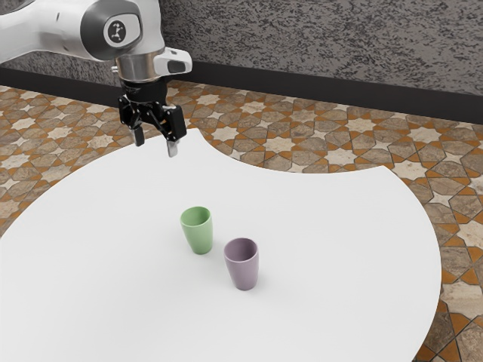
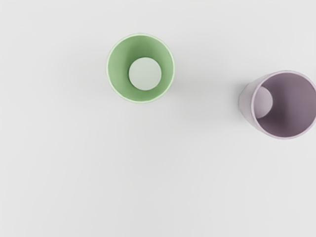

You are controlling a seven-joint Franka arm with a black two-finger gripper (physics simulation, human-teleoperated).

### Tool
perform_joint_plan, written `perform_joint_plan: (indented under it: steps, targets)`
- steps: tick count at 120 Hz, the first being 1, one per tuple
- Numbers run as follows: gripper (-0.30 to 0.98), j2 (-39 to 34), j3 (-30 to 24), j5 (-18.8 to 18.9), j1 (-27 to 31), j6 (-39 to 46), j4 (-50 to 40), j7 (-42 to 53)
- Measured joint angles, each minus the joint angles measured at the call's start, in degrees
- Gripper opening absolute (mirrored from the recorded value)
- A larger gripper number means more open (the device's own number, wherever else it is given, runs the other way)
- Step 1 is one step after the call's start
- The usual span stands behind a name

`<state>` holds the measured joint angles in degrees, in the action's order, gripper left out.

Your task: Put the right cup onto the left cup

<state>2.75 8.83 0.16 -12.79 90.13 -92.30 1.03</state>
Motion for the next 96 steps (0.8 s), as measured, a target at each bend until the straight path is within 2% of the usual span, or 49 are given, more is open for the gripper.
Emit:
perform_joint_plan:
  steps: [37, 71, 96]
  targets:
    - [0.69, 0.9, -0.1, 0.2, 0.0, 1.9, -0.6, 0.0]
    - [0.68, 1.4, -0.2, -0.5, -2.9, 6.7, -4.0, -0.3]
    - [0.65, 2.3, -1.3, -1.3, -2.7, 10.4, -7.2, -0.4]
